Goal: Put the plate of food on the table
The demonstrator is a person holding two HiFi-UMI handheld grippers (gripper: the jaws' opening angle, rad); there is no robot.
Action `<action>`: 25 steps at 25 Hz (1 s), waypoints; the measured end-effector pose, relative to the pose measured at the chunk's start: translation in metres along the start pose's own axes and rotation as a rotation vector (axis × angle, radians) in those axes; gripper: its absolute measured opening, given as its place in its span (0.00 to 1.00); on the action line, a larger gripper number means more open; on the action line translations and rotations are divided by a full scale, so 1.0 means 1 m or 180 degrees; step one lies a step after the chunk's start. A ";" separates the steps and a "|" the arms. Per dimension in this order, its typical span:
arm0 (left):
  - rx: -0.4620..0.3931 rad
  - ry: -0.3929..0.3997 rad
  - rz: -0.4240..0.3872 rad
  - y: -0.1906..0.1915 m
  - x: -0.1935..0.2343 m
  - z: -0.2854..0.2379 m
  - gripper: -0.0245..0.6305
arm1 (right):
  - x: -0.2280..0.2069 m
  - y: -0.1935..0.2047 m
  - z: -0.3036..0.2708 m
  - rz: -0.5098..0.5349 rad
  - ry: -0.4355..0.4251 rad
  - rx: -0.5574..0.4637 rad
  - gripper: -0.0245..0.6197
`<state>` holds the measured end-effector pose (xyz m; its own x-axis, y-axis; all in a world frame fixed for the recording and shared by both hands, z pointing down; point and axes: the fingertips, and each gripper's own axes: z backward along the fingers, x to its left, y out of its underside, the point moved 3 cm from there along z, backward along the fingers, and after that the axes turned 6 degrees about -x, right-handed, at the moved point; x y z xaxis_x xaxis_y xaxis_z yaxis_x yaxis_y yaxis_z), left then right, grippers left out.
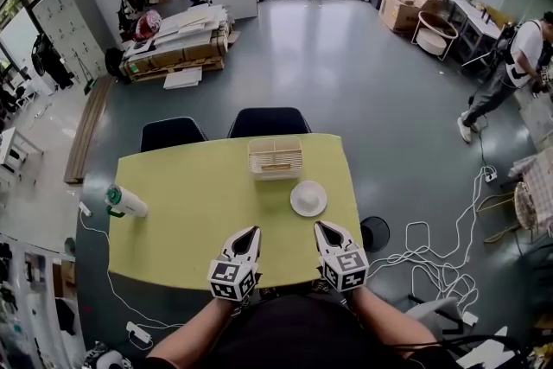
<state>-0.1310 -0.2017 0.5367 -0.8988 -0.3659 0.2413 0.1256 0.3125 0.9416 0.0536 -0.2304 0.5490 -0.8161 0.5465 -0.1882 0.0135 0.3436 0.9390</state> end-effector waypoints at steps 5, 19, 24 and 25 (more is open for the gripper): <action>0.0004 0.0032 0.0009 0.000 -0.002 -0.001 0.05 | -0.001 0.000 0.002 -0.0003 0.0048 0.0009 0.05; 0.0040 0.0003 0.0020 0.001 0.003 -0.004 0.05 | 0.004 0.001 0.000 0.0141 -0.0003 0.0034 0.05; 0.0049 0.0006 0.0022 0.003 0.001 -0.002 0.05 | 0.001 0.001 0.000 0.0130 0.0027 0.0041 0.05; 0.0054 0.0005 0.0022 0.003 0.000 -0.002 0.05 | 0.000 0.001 0.001 0.0127 0.0030 0.0042 0.06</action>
<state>-0.1294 -0.2025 0.5401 -0.8973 -0.3650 0.2481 0.1246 0.3297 0.9358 0.0541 -0.2295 0.5495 -0.8202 0.5526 -0.1480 0.0536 0.3318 0.9418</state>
